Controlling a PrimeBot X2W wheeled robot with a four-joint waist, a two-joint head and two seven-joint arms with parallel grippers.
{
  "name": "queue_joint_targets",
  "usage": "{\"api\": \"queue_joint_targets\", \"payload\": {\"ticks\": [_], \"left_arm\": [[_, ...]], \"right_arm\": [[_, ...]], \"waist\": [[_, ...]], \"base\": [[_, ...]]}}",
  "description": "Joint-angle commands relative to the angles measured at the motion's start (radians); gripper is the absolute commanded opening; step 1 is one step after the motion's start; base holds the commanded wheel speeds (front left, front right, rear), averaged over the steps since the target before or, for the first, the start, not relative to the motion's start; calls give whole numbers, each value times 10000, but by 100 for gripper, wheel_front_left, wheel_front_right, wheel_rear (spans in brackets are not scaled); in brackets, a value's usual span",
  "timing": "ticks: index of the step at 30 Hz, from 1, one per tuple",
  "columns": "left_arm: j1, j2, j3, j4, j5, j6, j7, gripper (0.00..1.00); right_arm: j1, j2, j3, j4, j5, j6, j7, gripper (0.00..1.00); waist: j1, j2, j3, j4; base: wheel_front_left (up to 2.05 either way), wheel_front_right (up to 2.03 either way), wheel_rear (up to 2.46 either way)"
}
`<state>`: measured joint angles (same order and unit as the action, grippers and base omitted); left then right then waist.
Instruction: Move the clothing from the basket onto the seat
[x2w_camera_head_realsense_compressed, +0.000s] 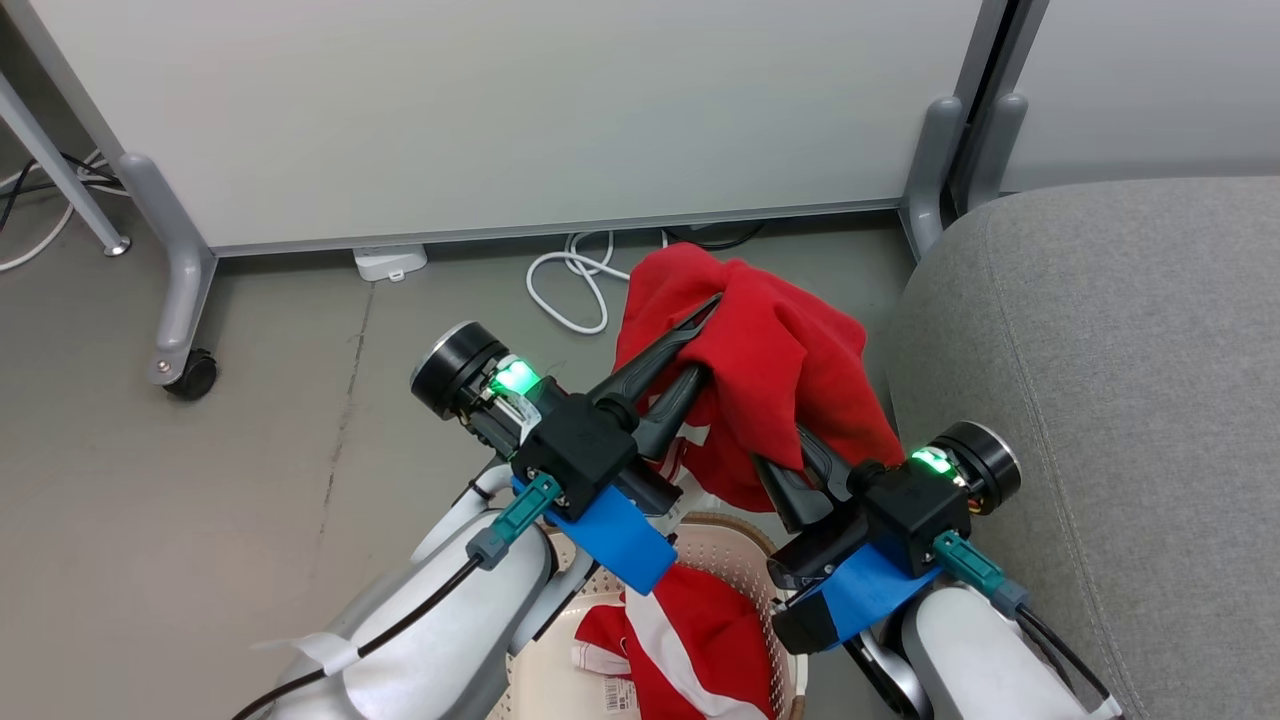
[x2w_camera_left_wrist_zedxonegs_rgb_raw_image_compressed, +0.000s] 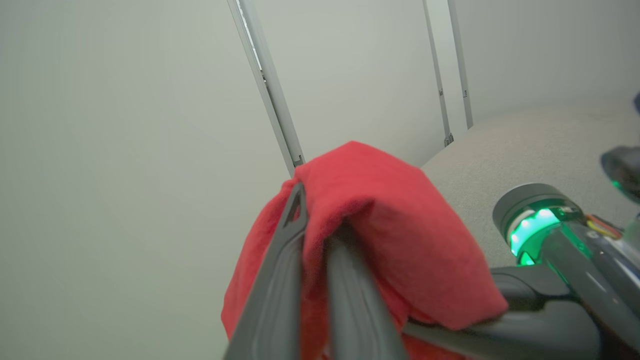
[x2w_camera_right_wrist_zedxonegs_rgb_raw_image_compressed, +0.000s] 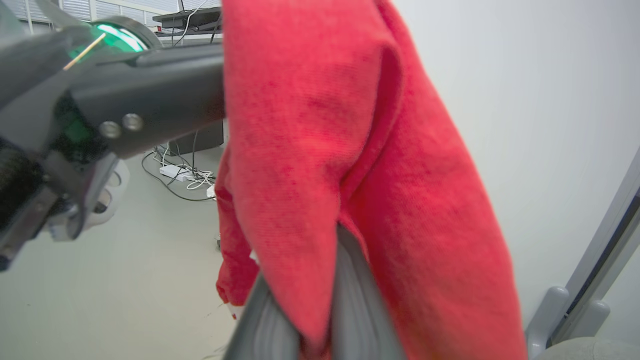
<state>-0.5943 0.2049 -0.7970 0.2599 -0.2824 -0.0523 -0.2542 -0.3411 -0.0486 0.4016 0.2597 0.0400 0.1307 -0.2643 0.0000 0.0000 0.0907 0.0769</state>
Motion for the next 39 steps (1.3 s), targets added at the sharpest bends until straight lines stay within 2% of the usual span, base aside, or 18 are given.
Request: {"api": "queue_joint_targets", "payload": {"ticks": [1, 2, 3, 4, 5, 24, 39], "left_arm": [[-141, 26, -37, 37, -52, 61, -45, 0], [-156, 28, -28, 46, -51, 78, -48, 0], [-169, 25, -15, 48, -49, 96, -50, 27], [-174, 18, -5, 49, -56, 99, -46, 84], [-173, 16, 3, 50, -53, 121, -51, 100], [-230, 125, -31, 25, -26, 235, -104, 100], [-413, 232, -182, -2, -31, 150, -57, 100]], "right_arm": [[24, -33, -28, -64, 65, 1, -3, 0], [24, -33, -31, -66, 68, 1, -3, 0], [23, -33, -35, -73, 70, 1, -3, 0], [19, -33, -40, -80, 86, 1, -3, 0], [14, -33, -40, -85, 100, 1, -3, 0], [57, -33, -207, -196, 226, 1, -3, 0], [186, -35, -1126, -434, 112, 1, -4, 0]], "waist": [[0, 0, 6, 1], [0, 0, 10, 1], [0, 0, 16, 0], [0, 0, 22, 1], [0, 0, 26, -1], [0, 0, 149, -170], [0, 0, 717, -1336]], "base": [[0, 0, 0], [0, 0, 0], [0, 0, 0], [0, 0, 0], [0, 0, 0], [0, 0, 0], [0, 0, 0]]}}
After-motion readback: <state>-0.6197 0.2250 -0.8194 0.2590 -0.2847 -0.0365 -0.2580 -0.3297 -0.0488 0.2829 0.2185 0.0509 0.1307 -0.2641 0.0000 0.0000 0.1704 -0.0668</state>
